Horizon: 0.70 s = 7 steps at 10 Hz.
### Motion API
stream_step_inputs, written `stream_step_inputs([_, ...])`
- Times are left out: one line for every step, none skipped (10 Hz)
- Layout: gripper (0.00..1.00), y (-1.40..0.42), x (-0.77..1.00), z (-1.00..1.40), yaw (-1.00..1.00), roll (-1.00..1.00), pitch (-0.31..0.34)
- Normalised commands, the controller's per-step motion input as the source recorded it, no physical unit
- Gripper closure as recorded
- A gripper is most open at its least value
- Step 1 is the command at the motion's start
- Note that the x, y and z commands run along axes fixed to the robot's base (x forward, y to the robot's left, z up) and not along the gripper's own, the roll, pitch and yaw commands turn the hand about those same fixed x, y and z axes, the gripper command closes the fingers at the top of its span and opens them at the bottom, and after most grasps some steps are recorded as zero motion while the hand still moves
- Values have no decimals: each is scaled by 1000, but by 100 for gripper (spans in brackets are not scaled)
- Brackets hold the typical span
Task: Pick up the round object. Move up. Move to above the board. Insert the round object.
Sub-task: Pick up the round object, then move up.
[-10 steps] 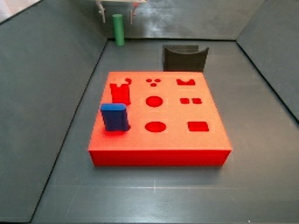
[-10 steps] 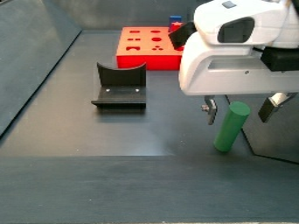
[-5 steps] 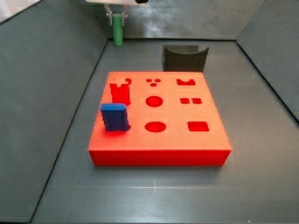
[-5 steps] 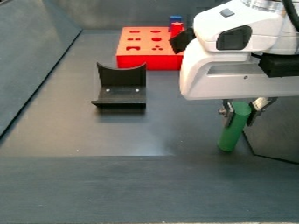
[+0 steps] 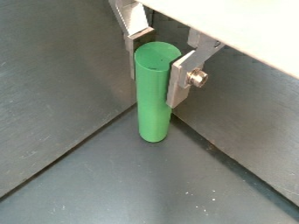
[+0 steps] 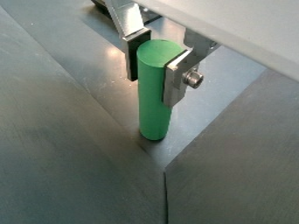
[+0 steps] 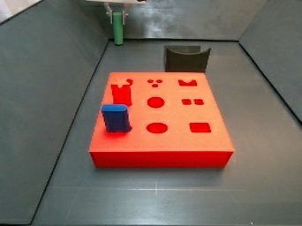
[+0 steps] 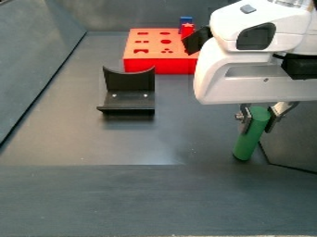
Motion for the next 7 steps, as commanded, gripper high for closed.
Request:
stream_step_inputs([100, 0, 0, 0, 0, 0, 0])
stream_step_inputs([100, 0, 0, 0, 0, 0, 0])
stream_step_inputs([100, 0, 0, 0, 0, 0, 0])
stream_step_inputs([100, 0, 0, 0, 0, 0, 0])
stream_step_inputs([100, 0, 0, 833, 0, 0, 0])
stream_step_inputs([100, -28, 16, 823, 7, -4, 3])
stream_step_inputs([100, -27, -14, 749, 5, 2, 41])
